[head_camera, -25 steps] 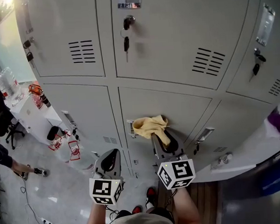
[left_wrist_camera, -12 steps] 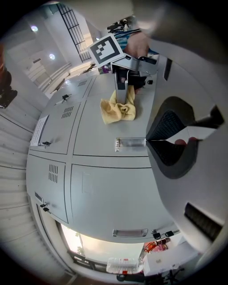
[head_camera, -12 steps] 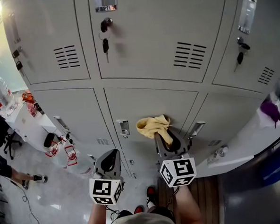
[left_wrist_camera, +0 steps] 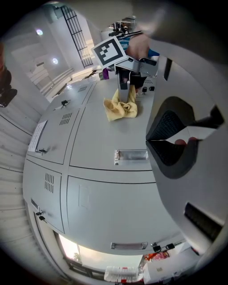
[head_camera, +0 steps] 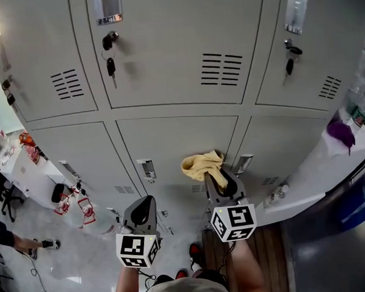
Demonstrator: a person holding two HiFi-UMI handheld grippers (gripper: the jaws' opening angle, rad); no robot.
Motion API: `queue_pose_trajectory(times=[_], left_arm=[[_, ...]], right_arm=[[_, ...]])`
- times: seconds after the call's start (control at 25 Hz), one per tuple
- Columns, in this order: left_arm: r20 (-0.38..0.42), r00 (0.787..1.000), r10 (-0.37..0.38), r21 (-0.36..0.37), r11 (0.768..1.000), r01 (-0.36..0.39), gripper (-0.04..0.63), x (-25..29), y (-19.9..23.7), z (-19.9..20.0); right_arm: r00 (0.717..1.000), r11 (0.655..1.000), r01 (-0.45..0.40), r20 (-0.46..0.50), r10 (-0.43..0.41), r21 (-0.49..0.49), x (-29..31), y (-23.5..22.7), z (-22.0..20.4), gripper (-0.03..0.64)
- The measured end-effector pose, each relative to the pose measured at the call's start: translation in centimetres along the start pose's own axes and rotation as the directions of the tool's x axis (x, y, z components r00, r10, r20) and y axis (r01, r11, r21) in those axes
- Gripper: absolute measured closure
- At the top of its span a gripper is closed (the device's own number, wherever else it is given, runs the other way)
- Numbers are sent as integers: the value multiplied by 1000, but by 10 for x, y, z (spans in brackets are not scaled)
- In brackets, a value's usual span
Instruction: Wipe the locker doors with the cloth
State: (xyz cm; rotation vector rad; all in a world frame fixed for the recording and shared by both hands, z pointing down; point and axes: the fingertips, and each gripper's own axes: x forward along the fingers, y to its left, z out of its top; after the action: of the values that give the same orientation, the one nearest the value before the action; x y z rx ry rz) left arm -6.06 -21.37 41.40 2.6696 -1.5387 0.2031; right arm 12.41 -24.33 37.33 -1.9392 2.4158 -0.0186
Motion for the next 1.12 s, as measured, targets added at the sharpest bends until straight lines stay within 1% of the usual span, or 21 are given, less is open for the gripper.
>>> queue_pose_trajectory(times=[0.4, 0.64, 0.88, 1.12], left_arm=[[3, 999, -42, 6, 999, 42, 572, 11, -13, 1], [3, 999, -49, 5, 999, 49, 572, 14, -13, 2], [5, 999, -38, 3, 999, 38, 572, 9, -10, 2], [-10, 1000, -1, -16, 1000, 1, 572, -3, 1, -6]], right_arm=[[998, 998, 69, -6, -69, -4, -13, -29, -2, 484], [996, 996, 84, -4, -84, -2, -16, -35, -2, 485], [999, 999, 48, 18, -48, 17, -25, -18, -1, 485], [999, 999, -41, 2, 41, 21, -24, 21, -14, 485]])
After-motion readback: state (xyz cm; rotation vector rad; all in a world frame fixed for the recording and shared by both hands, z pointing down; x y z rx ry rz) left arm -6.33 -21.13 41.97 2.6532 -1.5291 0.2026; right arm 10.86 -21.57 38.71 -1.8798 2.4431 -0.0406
